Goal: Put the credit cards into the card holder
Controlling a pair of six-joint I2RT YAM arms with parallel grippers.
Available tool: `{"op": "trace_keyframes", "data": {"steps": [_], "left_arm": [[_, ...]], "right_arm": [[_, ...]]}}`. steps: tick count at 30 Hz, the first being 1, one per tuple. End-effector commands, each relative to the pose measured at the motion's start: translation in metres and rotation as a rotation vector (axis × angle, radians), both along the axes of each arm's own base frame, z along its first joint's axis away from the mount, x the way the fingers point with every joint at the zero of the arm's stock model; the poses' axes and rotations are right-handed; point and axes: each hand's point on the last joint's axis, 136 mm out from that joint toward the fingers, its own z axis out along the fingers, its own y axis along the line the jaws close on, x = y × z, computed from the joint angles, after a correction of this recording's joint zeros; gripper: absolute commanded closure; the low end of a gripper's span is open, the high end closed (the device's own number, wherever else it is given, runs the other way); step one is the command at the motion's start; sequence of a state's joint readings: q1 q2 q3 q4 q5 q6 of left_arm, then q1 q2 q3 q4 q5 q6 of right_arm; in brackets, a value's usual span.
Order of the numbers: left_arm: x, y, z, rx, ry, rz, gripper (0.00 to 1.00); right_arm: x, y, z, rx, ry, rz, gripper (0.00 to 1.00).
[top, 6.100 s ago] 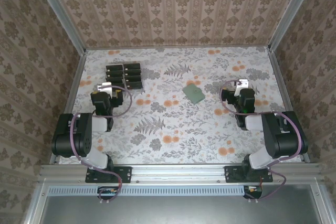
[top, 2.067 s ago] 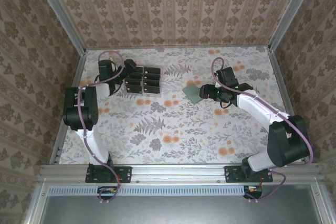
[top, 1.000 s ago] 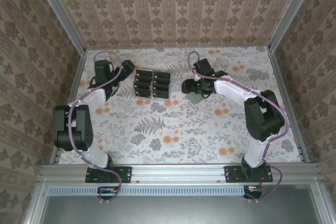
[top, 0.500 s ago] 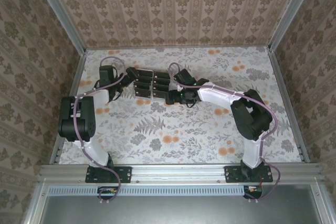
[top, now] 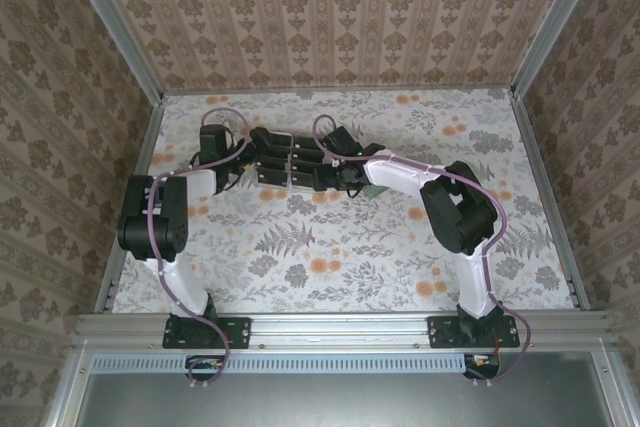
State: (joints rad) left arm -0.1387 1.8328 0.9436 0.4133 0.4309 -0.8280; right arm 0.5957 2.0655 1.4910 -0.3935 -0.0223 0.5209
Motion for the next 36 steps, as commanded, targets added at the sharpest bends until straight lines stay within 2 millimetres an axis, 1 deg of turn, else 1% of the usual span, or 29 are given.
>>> {"op": "trace_keyframes", "data": {"steps": [1, 5, 8, 10, 12, 16, 19, 21, 24, 26, 29, 32, 34, 36], "left_arm": [[0.008, -0.013, 0.008, -0.026, -0.026, -0.019, 0.0], [0.008, -0.024, 0.007, -0.033, -0.024, -0.034, 0.0], [0.008, -0.031, 0.008, -0.037, -0.03, -0.04, 0.0], [0.007, -0.033, 0.01, -0.041, -0.037, -0.038, 0.0], [0.006, -0.035, 0.012, -0.046, -0.041, -0.039, 0.0], [0.002, -0.03, 0.016, -0.038, -0.044, -0.025, 0.0], [0.0, -0.026, 0.019, -0.031, -0.048, -0.019, 0.0], [-0.001, -0.02, 0.021, -0.03, -0.048, -0.008, 0.0], [-0.002, -0.01, 0.025, -0.031, -0.056, 0.01, 0.0], [-0.004, 0.002, 0.028, -0.032, -0.058, 0.032, 0.0], [-0.009, 0.024, 0.035, -0.033, -0.064, 0.077, 0.0], [-0.017, 0.042, 0.044, -0.031, -0.067, 0.115, 0.0], [-0.025, 0.048, 0.049, -0.02, -0.059, 0.124, 0.0], [-0.033, 0.049, 0.054, -0.008, -0.053, 0.118, 0.0]], "right_arm": [[0.016, -0.02, -0.006, -0.054, -0.003, -0.057, 0.28], [0.027, -0.03, -0.005, -0.054, -0.006, -0.075, 0.28], [0.032, -0.033, 0.001, -0.052, -0.015, -0.07, 0.28], [0.031, -0.034, 0.005, -0.046, -0.016, -0.055, 0.28], [0.029, -0.033, 0.014, -0.031, -0.02, -0.035, 0.28], [0.018, -0.036, 0.041, 0.008, -0.057, -0.013, 0.27], [0.013, -0.052, 0.053, 0.008, -0.077, -0.033, 0.27], [0.013, -0.068, 0.054, -0.005, -0.077, -0.062, 0.28], [0.016, -0.095, 0.046, -0.027, -0.057, -0.112, 0.28], [0.018, -0.111, 0.038, -0.046, -0.045, -0.137, 0.28], [0.022, -0.127, 0.027, -0.08, -0.022, -0.151, 0.28], [0.026, -0.13, 0.015, -0.089, 0.007, -0.141, 0.28], [0.027, -0.128, 0.008, -0.087, 0.027, -0.132, 0.28], [0.027, -0.124, 0.0, -0.074, 0.049, -0.121, 0.28]]}}
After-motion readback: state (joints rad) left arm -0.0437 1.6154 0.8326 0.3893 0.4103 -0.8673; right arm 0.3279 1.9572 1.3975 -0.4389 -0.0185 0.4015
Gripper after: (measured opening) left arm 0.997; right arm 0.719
